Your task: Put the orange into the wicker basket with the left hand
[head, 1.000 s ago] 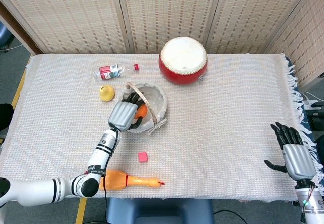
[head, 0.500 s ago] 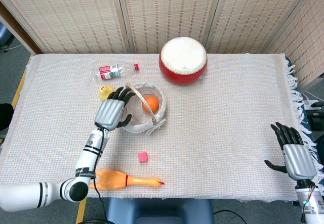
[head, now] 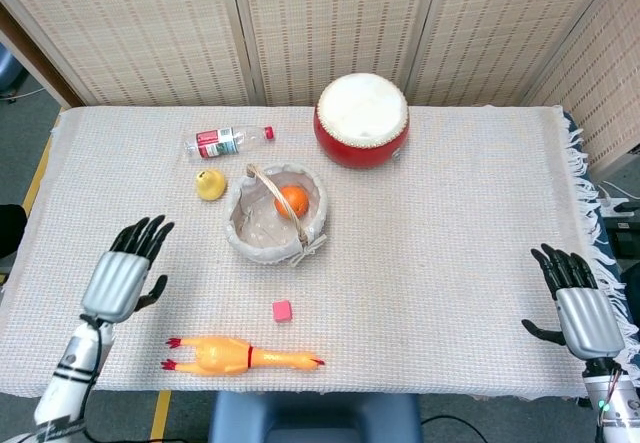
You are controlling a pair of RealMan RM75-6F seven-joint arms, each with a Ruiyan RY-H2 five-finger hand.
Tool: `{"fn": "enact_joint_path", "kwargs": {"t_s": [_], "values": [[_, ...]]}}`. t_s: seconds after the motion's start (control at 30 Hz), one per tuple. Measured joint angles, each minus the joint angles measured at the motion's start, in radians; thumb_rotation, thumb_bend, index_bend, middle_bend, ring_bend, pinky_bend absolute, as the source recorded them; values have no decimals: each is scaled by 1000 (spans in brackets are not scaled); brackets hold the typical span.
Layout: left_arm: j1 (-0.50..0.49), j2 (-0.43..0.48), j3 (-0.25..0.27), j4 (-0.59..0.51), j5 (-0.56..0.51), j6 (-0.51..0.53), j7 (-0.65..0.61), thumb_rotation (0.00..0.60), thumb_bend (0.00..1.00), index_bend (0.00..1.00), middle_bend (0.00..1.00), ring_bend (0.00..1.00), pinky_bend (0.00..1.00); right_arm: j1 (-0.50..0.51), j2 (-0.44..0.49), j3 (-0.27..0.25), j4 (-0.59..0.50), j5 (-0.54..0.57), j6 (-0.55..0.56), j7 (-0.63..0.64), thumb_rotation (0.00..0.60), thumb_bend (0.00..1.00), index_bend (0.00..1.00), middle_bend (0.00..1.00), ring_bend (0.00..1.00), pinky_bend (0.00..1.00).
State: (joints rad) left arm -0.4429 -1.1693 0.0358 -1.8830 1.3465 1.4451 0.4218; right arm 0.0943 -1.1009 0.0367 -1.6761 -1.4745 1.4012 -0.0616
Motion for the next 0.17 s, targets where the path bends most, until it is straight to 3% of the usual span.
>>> {"fn": "enact_joint_path", "kwargs": {"t_s": [0.17], "values": [[177, 18, 108, 137, 146, 163, -109, 600, 402, 0, 0, 0, 113, -2, -8, -3, 4, -11, 11, -9, 600, 27, 0, 0, 0, 0]]}}
